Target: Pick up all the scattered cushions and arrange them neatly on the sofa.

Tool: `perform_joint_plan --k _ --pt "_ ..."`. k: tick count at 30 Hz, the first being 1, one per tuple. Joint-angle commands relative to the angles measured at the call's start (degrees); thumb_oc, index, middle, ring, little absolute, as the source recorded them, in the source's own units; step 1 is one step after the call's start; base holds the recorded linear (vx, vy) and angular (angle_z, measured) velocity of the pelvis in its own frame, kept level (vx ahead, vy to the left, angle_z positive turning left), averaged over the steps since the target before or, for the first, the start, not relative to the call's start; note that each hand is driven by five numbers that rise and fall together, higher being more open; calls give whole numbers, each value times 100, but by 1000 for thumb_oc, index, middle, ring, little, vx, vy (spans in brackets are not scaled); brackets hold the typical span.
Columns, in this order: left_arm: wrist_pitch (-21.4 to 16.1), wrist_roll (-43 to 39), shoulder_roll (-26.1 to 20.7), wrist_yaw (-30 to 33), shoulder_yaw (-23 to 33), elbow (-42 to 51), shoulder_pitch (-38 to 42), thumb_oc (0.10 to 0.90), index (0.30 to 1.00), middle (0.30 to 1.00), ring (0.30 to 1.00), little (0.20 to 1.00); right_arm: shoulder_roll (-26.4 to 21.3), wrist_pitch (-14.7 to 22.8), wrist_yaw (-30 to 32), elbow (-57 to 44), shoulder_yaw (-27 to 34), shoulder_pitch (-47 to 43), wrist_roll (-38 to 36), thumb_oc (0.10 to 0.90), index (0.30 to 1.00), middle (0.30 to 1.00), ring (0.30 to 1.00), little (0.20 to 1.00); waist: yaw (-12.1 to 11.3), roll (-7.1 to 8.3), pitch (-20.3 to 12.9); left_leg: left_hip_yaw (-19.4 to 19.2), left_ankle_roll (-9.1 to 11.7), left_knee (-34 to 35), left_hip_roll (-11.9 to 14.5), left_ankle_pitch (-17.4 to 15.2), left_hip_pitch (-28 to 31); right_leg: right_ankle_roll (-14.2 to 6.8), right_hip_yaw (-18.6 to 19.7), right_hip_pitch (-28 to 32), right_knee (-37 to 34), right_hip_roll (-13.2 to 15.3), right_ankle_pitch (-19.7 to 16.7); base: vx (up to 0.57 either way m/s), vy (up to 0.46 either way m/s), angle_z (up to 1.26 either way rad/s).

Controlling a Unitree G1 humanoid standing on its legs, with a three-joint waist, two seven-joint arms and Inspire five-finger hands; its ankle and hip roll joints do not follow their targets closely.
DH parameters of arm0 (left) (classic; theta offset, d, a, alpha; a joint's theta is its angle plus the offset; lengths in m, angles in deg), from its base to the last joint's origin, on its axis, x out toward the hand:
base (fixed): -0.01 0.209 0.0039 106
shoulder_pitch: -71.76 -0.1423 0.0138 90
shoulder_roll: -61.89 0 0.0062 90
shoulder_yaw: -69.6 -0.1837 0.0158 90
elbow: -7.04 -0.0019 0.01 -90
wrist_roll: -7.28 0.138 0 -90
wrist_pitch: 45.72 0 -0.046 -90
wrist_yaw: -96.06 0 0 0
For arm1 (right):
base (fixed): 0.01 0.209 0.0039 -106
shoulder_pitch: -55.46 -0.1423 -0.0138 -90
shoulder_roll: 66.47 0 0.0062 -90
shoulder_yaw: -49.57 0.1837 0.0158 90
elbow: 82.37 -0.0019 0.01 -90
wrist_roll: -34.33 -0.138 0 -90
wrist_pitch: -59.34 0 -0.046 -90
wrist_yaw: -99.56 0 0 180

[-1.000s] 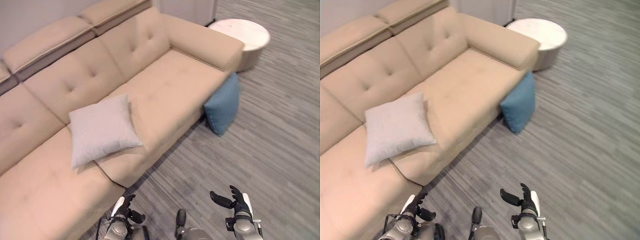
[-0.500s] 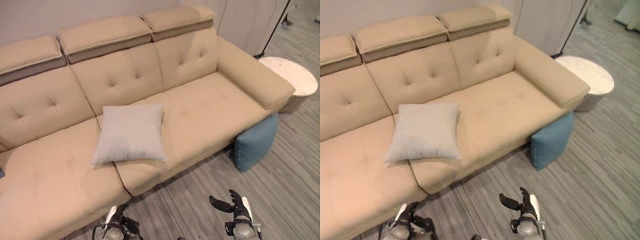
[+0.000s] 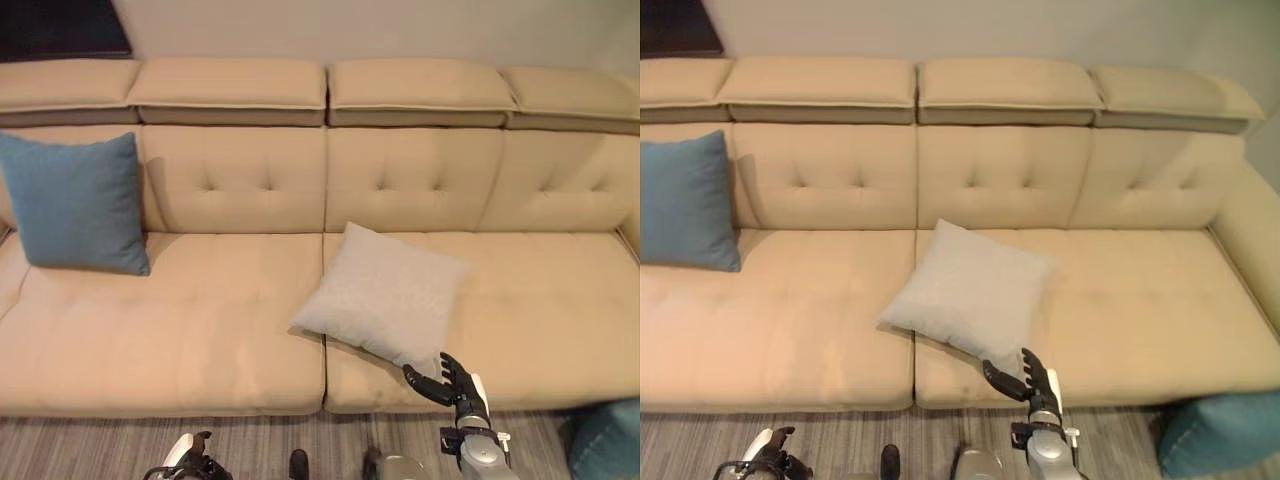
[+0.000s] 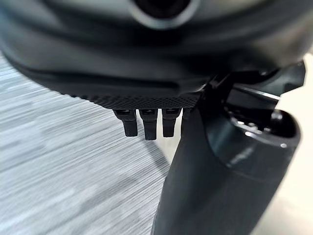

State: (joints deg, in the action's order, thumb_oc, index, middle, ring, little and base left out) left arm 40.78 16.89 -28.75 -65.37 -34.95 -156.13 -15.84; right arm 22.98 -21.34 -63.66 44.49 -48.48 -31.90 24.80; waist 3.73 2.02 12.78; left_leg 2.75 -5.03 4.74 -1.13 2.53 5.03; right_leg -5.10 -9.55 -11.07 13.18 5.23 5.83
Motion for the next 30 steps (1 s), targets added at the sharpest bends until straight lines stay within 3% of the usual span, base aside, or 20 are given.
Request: perform_joint_plan --k 1,4,8,9,11,12,13,15,18,20,21,23,25,30 --pt "-231 79 -18 138 188 194 178 800 900 900 900 900 -248 408 264 -429 425 -292 -55 800 900 900 900 900 67 195 60 -568 439 -285 -104 -688 6 -229 -275 392 -293 -9 -439 158 -76 41" --pt "-251 104 20 76 253 249 107 800 900 900 900 900 -357 491 130 -939 525 -157 -83 800 900 900 900 900 115 239 -38 -514 479 -377 -142 -773 17 -176 -20 694 -594 -129 -394 142 -132 15" --pt "-294 117 92 13 270 314 -69 800 900 900 900 900 -505 513 204 -1441 741 37 83 800 900 900 900 900 120 201 -209 -597 531 -454 -96 -905 114 -101 51 970 -823 -206 -349 122 -115 -4" --pt "-353 33 101 2 286 511 -125 800 900 900 900 900 -564 510 291 -1704 925 52 186 800 900 900 900 900 148 168 -222 -665 663 -957 -63 -983 10 -19 99 1128 -893 -246 -267 107 -175 -1" --pt "-439 -76 30 47 289 905 -78 800 900 900 900 900 -672 538 399 -1850 1053 -47 243 800 900 900 900 900 151 190 -129 -761 934 -1891 49 -718 -393 106 127 1282 -953 -238 -201 26 -161 1" --pt "-486 -170 -43 115 327 1125 -15 800 900 900 900 900 -768 537 497 -1884 1095 -169 295 800 900 900 900 900 106 219 -41 -753 1139 -2580 165 -409 -728 194 150 1355 -973 -225 -170 -43 -131 2" --pt "-507 -217 -93 161 335 1289 26 800 900 900 900 900 -798 526 586 -1812 1102 -285 281 800 900 900 900 900 52 229 34 -726 1201 -3057 219 -205 -967 258 180 1412 -980 -248 -163 -37 -132 4" --pt "-567 -459 -164 285 418 1549 67 800 900 900 900 900 -813 495 776 -1697 1082 -540 179 800 900 900 900 900 -35 264 41 -749 1093 -3371 356 -297 -1199 307 256 1536 -1077 -263 -146 65 -71 -17" --pt "-645 -682 -228 443 454 1893 61 800 900 900 900 900 -804 393 946 -1341 1025 -807 52 800 900 900 900 900 -158 264 -51 -567 940 -2149 650 -537 -1006 190 410 1733 -1170 -212 -48 192 70 -27" --pt "-638 -777 -319 508 352 2115 115 800 900 900 900 900 -894 273 1140 -888 973 -1040 119 800 900 900 900 900 -246 180 -108 -37 949 -1165 740 -106 -1079 124 508 1831 -1188 -284 75 178 95 -27" --pt "-714 -830 -374 450 371 2343 166 800 900 900 900 900 -911 256 1111 -848 989 -1061 67 800 900 900 900 900 -209 146 -130 14 991 -928 744 -84 -1008 132 524 1842 -1162 -258 128 102 55 -45" --pt "-727 -814 -451 441 397 2522 206 800 900 900 900 900 -939 164 1074 -735 1021 -1002 155 800 900 900 900 900 -187 94 -185 13 1047 -670 785 36 -937 127 507 1890 -1157 -261 161 170 107 -37" --pt "-813 -656 -716 362 344 2974 262 800 900 900 900 900 -1070 110 1173 -317 1190 -1117 116 800 900 900 900 900 -174 -5 -386 -18 1099 -174 690 34 -509 73 438 1939 -1242 -205 104 288 162 -5" --pt "-878 -877 -913 424 459 3504 351 800 900 900 900 900 -1209 0 1221 283 1103 -1574 -64 800 900 900 900 900 -237 -10 -513 -152 1013 12 569 -62 -223 -59 518 2012 -1487 -68 -46 143 66 -7"
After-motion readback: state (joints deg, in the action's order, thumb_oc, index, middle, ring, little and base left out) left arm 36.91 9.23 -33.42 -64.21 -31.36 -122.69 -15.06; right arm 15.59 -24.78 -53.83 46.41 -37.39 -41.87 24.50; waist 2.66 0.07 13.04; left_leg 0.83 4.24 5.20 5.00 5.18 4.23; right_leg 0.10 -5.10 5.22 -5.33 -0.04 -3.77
